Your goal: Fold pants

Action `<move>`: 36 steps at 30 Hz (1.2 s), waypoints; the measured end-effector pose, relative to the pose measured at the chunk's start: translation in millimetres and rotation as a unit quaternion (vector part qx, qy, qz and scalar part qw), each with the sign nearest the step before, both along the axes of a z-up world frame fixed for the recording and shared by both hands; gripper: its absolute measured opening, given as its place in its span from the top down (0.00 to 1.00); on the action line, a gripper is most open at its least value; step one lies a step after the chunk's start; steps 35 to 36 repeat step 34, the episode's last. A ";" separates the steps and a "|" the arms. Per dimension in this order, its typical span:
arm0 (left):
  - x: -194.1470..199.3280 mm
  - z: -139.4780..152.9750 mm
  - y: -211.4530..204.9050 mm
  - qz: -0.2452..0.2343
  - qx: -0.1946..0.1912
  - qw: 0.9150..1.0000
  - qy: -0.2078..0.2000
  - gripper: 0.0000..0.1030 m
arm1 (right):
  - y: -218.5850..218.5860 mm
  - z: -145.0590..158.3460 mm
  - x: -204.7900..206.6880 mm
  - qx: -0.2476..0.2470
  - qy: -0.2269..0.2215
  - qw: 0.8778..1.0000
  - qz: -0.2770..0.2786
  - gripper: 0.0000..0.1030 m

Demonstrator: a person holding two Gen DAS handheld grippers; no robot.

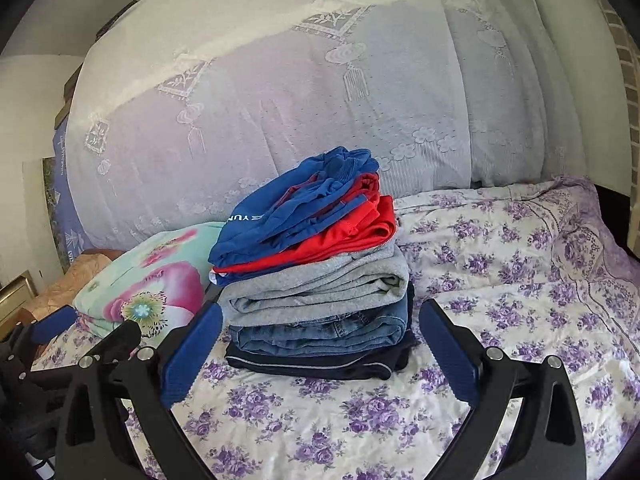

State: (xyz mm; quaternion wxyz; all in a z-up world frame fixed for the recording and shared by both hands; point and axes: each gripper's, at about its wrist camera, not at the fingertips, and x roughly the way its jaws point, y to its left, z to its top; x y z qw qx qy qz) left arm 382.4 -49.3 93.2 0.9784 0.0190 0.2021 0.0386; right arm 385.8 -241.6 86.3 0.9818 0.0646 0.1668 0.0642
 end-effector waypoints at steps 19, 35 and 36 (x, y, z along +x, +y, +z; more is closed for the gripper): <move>0.8 -2.2 7.0 -0.005 -0.017 1.000 0.006 0.05 | 1.3 3.1 -7.7 -0.001 0.000 1.000 0.004 0.04; -3.4 -0.9 -0.9 -0.023 -0.015 1.000 0.003 0.05 | -2.9 3.9 -8.9 0.006 0.000 1.000 0.006 0.04; -3.4 -0.9 -0.9 -0.023 -0.015 1.000 0.003 0.05 | -2.9 3.9 -8.9 0.006 0.000 1.000 0.006 0.04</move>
